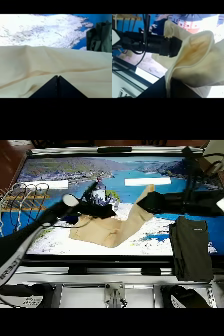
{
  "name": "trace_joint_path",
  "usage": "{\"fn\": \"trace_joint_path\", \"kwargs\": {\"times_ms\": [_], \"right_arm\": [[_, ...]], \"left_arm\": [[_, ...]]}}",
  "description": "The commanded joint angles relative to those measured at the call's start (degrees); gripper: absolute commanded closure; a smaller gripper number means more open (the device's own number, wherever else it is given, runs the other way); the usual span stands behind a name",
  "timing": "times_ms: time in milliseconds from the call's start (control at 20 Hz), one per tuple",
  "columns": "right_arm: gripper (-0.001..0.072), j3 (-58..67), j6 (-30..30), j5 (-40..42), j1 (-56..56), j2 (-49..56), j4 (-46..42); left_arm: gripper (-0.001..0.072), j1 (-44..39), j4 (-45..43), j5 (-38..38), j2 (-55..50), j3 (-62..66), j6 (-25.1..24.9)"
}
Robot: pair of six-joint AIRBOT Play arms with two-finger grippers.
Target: Fold the shirts.
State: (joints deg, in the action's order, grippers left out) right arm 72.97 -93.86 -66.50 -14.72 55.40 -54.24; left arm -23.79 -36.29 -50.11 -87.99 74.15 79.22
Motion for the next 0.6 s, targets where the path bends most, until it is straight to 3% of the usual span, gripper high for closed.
{"fn": "trace_joint_path", "kwargs": {"times_ms": [0,250,350,550], "right_arm": [[0.0643,0.0,-0.4,11.5,-8.7,6.8,-0.3],[0.0643,0.1,0.3,27.5,-19.2,24.5,1.0],[0.0643,0.1,0.7,35.2,-22.0,30.5,6.9],[0.0643,0.1,8.2,43.5,-25.3,37.6,20.1]], "left_arm": [[0.067,12.8,-15.0,-7.7,11.2,0.0,4.7],[0.0669,32.5,-15.8,-14.8,27.6,0.0,4.6],[0.0669,37.0,-15.8,-17.6,32.5,0.0,3.8],[0.0668,40.3,-17.6,-21.8,37.1,0.0,3.8]]}}
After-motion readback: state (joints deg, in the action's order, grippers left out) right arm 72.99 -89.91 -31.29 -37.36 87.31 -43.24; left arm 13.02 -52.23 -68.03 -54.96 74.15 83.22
